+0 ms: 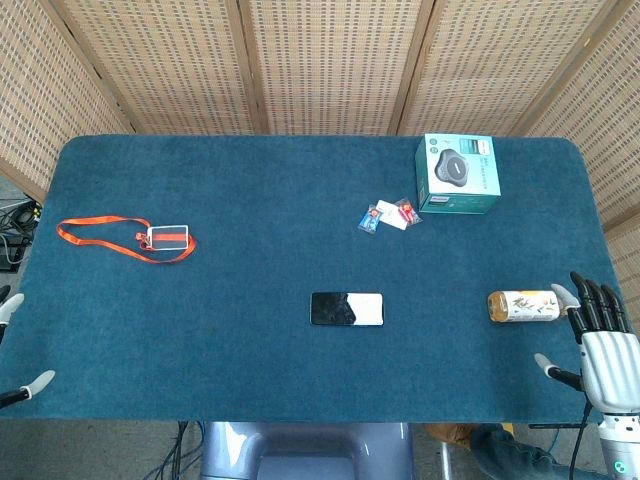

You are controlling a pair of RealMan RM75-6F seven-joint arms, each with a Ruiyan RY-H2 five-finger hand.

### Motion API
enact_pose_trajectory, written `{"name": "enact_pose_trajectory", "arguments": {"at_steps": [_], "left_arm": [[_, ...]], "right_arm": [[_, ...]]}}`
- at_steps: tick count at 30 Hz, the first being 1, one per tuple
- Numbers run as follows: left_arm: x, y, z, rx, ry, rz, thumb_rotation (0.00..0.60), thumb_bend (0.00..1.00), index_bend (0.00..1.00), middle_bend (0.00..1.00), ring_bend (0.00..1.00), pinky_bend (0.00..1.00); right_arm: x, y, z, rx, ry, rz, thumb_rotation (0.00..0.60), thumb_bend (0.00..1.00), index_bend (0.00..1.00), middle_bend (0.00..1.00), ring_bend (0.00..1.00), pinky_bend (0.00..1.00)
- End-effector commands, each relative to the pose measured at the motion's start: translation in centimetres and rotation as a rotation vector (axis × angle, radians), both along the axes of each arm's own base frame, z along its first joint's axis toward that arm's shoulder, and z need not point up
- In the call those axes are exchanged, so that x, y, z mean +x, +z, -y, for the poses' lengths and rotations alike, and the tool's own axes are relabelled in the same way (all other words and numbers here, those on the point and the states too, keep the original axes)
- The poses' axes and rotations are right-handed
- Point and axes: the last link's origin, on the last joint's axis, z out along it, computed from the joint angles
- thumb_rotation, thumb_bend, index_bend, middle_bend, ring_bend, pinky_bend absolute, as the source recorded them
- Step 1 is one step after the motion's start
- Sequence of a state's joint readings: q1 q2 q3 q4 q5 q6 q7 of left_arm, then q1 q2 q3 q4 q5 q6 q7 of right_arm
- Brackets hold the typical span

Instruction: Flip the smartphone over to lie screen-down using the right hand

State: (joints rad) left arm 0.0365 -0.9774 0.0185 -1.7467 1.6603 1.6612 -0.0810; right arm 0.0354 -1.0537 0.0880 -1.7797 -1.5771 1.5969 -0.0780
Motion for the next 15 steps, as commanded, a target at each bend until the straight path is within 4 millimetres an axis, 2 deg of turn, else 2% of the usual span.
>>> {"name": "enact_pose_trajectory", "arguments": {"at_steps": [1, 5, 10, 12, 15], "left_arm": [[0.0, 0.0, 0.0, -0.003, 0.001, 0.001, 0.600, 0.00, 0.00, 0.00, 0.00, 0.00], [-0.2, -0.1, -0.2, -0.003, 0.009, -0.004, 0.600, 0.00, 0.00, 0.00, 0.00, 0.00], [-0.4, -0.4, -0.7, -0.007, 0.027, -0.012, 0.600, 0.00, 0.00, 0.00, 0.00, 0.00], [-0.4, -0.6, -1.0, -0.008, 0.031, -0.018, 0.600, 0.00, 0.00, 0.00, 0.00, 0.00], [-0.3, -0.9, -1.6, -0.013, 0.039, -0.030, 0.600, 0.00, 0.00, 0.00, 0.00, 0.00]], "right_arm": [[0.0, -0.1, 0.0, 0.005, -0.001, 0.001, 0.600, 0.00, 0.00, 0.00, 0.00, 0.00], [0.1, -0.4, 0.4, 0.028, 0.000, -0.001, 0.600, 0.00, 0.00, 0.00, 0.00, 0.00], [0.6, -1.9, 1.9, 0.113, 0.032, -0.043, 0.600, 0.00, 0.00, 0.00, 0.00, 0.00], [1.2, -2.9, 3.2, 0.176, 0.059, -0.070, 0.600, 0.00, 0.00, 0.00, 0.00, 0.00], [2.8, -4.6, 6.2, 0.257, 0.144, -0.155, 0.600, 0.03, 0.00, 0.00, 0.00, 0.00]]}}
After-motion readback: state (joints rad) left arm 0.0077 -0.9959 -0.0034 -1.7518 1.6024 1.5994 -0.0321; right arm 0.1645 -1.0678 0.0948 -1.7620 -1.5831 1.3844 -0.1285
